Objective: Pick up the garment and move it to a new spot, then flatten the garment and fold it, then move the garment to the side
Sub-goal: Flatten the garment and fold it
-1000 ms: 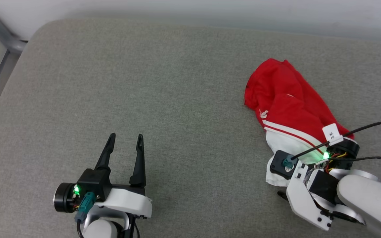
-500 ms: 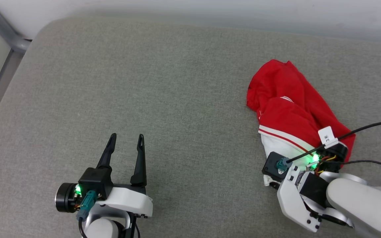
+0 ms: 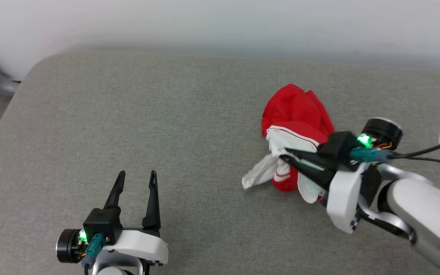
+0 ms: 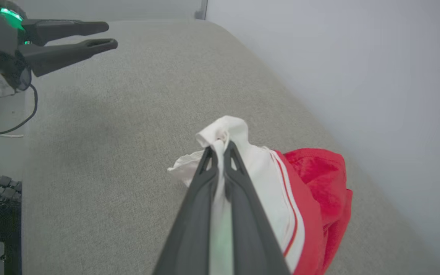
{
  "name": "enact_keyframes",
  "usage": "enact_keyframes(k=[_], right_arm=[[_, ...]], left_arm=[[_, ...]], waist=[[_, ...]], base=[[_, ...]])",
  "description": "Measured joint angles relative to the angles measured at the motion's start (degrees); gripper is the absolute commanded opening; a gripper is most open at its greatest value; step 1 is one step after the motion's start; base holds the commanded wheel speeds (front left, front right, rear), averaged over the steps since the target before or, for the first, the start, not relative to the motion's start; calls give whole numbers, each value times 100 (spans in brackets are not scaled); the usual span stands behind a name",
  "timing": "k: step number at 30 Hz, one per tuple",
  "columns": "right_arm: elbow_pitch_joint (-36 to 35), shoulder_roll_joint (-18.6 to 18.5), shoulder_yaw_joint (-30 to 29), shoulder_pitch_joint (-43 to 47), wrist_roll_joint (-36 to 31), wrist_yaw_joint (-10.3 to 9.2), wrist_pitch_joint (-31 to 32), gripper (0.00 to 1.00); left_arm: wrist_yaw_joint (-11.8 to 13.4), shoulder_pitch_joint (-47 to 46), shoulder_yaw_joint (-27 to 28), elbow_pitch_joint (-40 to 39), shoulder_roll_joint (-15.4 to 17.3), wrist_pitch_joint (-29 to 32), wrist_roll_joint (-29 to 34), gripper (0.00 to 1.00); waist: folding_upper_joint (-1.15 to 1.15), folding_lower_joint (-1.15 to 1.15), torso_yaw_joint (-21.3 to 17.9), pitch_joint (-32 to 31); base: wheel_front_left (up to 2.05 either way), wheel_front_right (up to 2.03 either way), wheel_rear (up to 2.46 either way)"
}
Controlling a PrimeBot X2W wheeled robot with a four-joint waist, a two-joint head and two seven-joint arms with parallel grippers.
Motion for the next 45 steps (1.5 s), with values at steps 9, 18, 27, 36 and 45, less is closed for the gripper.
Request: enact_keyframes(k=[9,18,27,36,45], right_arm=[[-49,12,-2401,1408,-109,0,-686,0],[723,519,-4580,3088,-207,1,-992,0],[2540,1013,-5732,3760,-323,0,-1412,0],[3434,1262,-5804,3832,-415,1,-1488,47],[2849,1021,-6235,3663,-838,1,-2078,100]], left_arm=[[1,101,-4,-43,0,0,-54,100],[-2,112,-12,-48,-1,1,-62,100],[-51,72,-35,-32,-1,0,-78,100],[-51,73,-2,-19,0,0,-92,100],[-60,80,30,-63,-1,1,53,100]], waist=[[0,0,-341,-161],[0,0,-536,-141],[0,0,-496,-41],[0,-1,-527,-38],[0,-1,-577,-116]], base=[[0,0,0],[0,0,0],[0,0,0],[0,0,0],[0,0,0]])
